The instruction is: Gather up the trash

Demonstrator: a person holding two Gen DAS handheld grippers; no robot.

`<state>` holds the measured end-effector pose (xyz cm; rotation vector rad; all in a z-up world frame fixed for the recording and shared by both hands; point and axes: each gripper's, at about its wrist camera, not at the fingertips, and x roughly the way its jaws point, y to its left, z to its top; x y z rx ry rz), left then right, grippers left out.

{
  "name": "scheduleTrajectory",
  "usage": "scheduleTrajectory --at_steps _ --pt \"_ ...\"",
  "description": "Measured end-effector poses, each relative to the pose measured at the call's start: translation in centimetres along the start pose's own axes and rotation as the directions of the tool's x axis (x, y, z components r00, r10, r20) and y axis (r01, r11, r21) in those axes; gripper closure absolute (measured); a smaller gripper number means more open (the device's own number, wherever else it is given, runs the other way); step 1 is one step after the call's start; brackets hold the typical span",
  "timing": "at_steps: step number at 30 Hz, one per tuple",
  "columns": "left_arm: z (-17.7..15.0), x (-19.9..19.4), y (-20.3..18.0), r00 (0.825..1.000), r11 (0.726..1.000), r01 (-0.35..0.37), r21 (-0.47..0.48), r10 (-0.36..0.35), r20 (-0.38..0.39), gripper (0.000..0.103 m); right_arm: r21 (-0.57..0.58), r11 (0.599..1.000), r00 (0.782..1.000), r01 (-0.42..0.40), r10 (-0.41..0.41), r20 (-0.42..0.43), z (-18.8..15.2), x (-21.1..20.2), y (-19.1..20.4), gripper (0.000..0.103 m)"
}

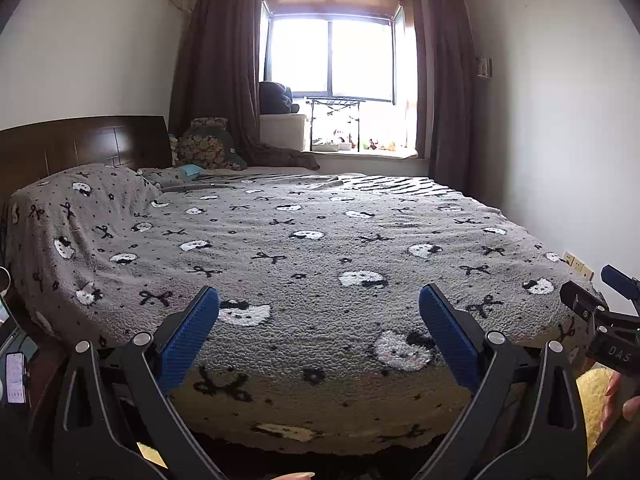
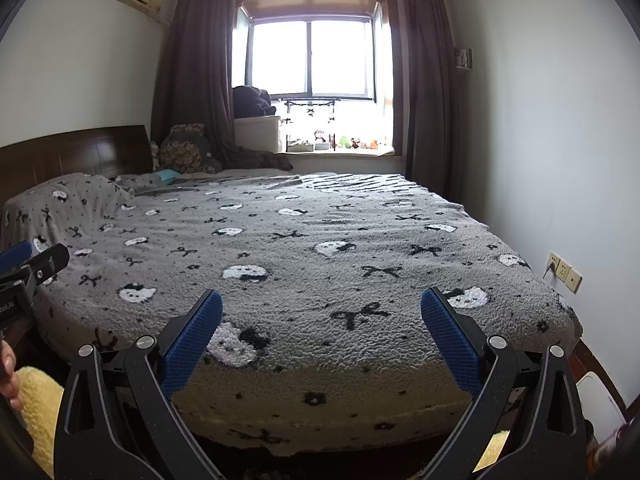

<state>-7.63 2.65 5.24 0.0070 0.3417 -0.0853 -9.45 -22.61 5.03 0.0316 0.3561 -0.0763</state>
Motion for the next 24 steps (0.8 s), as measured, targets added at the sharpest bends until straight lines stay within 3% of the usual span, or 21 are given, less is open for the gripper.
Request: scheduleTrajectory --at_steps 8,24 --pt "-0.3 0.6 -0.2 0.998 0.998 0.059 -0.018 -0.059 -0.023 0.008 -0.003 1.000 1.000 0.007 -0.007 -0.008 -0.1 0.3 0.0 0.004" --pt "-0.3 1.2 -0.3 0.998 1.000 0.018 -0.012 -0.019 -0.054 0.008 -0.012 1.000 1.000 0.008 -0.008 -0.017 0.0 0.5 0.0 0.004"
